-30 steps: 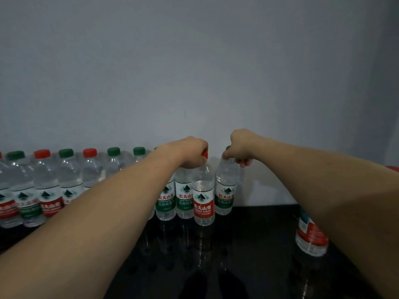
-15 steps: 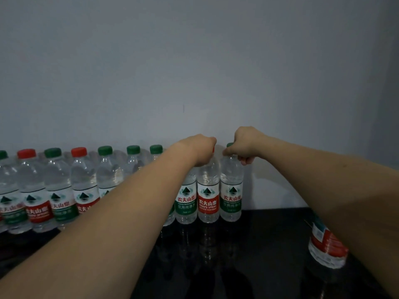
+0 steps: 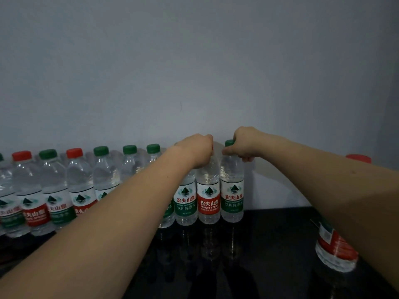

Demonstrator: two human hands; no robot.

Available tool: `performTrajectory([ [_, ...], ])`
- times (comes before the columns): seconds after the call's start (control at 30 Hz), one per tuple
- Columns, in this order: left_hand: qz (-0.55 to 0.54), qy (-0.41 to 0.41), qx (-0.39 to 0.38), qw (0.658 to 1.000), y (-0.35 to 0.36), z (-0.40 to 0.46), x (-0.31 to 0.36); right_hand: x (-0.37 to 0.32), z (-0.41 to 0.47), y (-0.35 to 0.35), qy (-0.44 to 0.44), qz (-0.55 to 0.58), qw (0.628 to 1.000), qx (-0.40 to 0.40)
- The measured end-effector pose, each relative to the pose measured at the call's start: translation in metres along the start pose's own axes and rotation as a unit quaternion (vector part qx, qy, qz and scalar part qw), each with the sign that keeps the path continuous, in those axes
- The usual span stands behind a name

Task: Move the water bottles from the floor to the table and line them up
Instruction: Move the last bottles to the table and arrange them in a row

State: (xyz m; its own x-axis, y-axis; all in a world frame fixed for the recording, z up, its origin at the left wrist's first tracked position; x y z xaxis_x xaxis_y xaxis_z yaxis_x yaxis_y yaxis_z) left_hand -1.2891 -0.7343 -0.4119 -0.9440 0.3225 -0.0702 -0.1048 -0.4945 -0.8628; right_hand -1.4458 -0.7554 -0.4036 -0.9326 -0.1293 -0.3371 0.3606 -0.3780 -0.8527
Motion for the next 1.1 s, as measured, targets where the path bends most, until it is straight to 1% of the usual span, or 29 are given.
performTrajectory([
  [0.13,0.000,-0.015,0.004,1.000,0.003,-0.002,0.004,-0.001,-0.004,0.003,-0.017,-0.033,0.999,0.018],
  [0.23,0.018,-0.036,0.001,0.999,0.003,-0.008,0.011,-0.004,-0.009,-0.003,-0.034,-0.064,0.997,0.003],
  [0.33,-0.015,-0.079,0.066,0.995,-0.006,-0.024,0.016,-0.012,-0.023,-0.028,-0.060,-0.119,0.991,-0.001],
  [0.4,-0.037,-0.100,0.117,0.987,-0.016,-0.039,0.017,-0.017,-0.036,-0.055,-0.081,-0.128,0.988,0.027],
  [0.43,-0.030,-0.091,0.132,0.987,-0.023,-0.047,0.019,-0.017,-0.044,-0.070,-0.088,-0.123,0.988,0.044],
  [0.5,-0.020,-0.062,0.136,0.989,-0.041,-0.064,0.024,-0.012,-0.064,-0.104,-0.105,-0.130,0.984,0.066],
  [0.57,-0.057,-0.051,0.111,0.991,-0.064,-0.083,0.032,0.000,-0.091,-0.140,-0.117,-0.158,0.979,0.057],
  [0.63,-0.055,-0.038,0.065,0.996,-0.089,-0.102,0.046,0.019,-0.122,-0.173,-0.112,-0.183,0.976,0.035],
  [0.7,-0.053,-0.026,0.060,0.996,-0.114,-0.119,0.068,0.042,-0.157,-0.203,-0.090,-0.200,0.975,0.017],
  [0.8,-0.094,-0.006,0.050,0.994,-0.148,-0.137,0.118,0.078,-0.207,-0.236,-0.047,-0.215,0.976,-0.006],
  [0.97,-0.177,0.045,-0.021,0.983,-0.170,-0.154,0.215,0.121,-0.271,-0.258,0.029,-0.242,0.967,-0.073],
  [1.1,-0.186,0.082,-0.086,0.975,-0.157,-0.168,0.278,0.140,-0.304,-0.259,0.052,-0.260,0.959,-0.098],
])
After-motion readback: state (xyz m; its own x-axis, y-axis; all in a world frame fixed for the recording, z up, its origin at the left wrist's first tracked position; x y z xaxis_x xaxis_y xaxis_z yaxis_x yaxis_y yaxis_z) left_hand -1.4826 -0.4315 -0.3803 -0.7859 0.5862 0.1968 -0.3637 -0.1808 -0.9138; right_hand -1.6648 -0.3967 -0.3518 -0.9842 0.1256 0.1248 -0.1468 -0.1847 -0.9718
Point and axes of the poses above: each hand's wrist, its own z-axis towards the middle knuckle, its own y-axis out of the palm, x = y × z, the point moved 1 cm from there along z, towards the middle knuckle, and after that the axes turned 13 degrees about x, right-handed, at the moved point
